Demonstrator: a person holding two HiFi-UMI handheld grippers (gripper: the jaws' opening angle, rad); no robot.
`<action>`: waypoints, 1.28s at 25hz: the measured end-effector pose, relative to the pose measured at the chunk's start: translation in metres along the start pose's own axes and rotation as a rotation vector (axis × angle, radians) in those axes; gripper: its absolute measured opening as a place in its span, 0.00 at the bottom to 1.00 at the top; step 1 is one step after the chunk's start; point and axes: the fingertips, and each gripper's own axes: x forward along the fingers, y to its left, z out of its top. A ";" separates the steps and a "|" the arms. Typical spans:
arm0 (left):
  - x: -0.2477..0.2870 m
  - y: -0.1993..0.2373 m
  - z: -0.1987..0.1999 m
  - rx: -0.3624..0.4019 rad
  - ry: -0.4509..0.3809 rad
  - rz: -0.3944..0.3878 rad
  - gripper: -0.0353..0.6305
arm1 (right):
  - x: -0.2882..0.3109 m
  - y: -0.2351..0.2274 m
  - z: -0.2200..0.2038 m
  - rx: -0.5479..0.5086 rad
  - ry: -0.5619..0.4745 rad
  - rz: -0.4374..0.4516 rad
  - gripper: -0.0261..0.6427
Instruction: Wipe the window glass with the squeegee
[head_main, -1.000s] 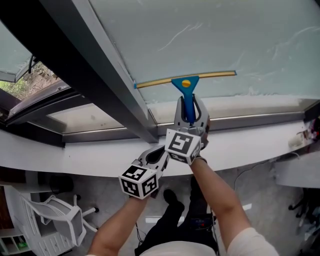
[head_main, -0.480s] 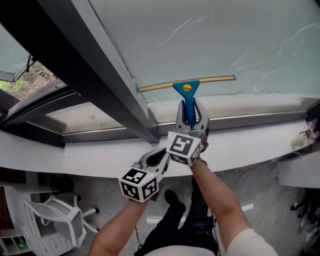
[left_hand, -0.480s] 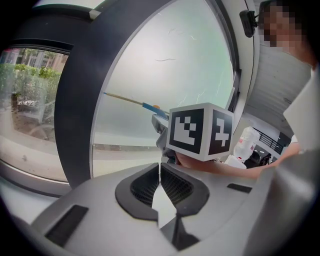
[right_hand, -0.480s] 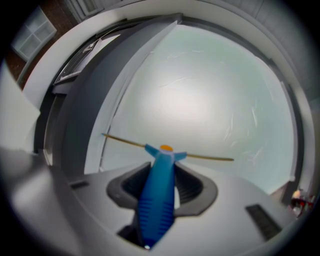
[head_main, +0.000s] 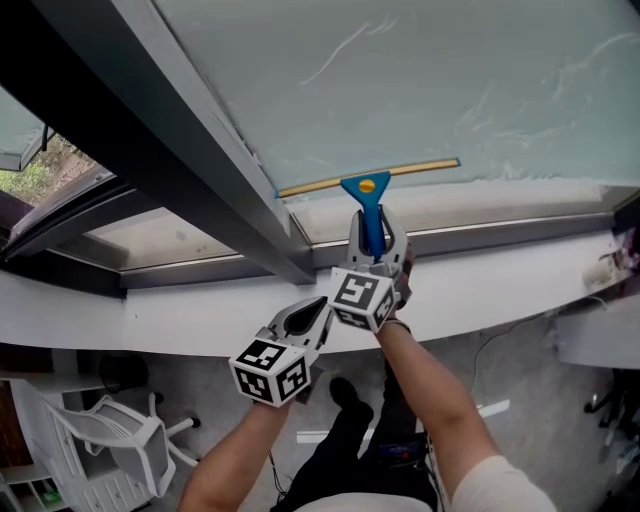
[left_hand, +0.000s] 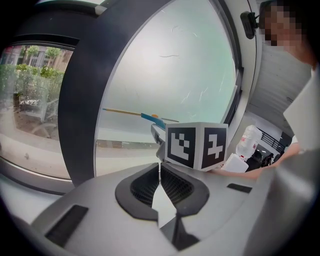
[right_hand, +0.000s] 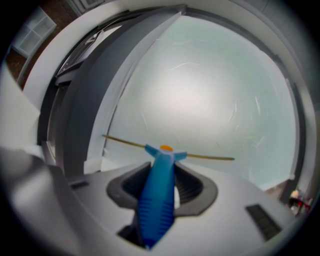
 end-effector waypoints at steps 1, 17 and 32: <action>0.001 0.001 -0.001 -0.001 0.000 0.003 0.10 | 0.000 0.001 -0.001 -0.005 -0.004 -0.001 0.27; 0.012 0.007 -0.017 -0.017 0.026 0.008 0.10 | 0.007 0.013 -0.050 -0.044 0.077 0.018 0.27; 0.015 0.007 -0.026 -0.020 0.032 0.004 0.10 | 0.012 0.024 -0.089 -0.025 0.182 0.057 0.27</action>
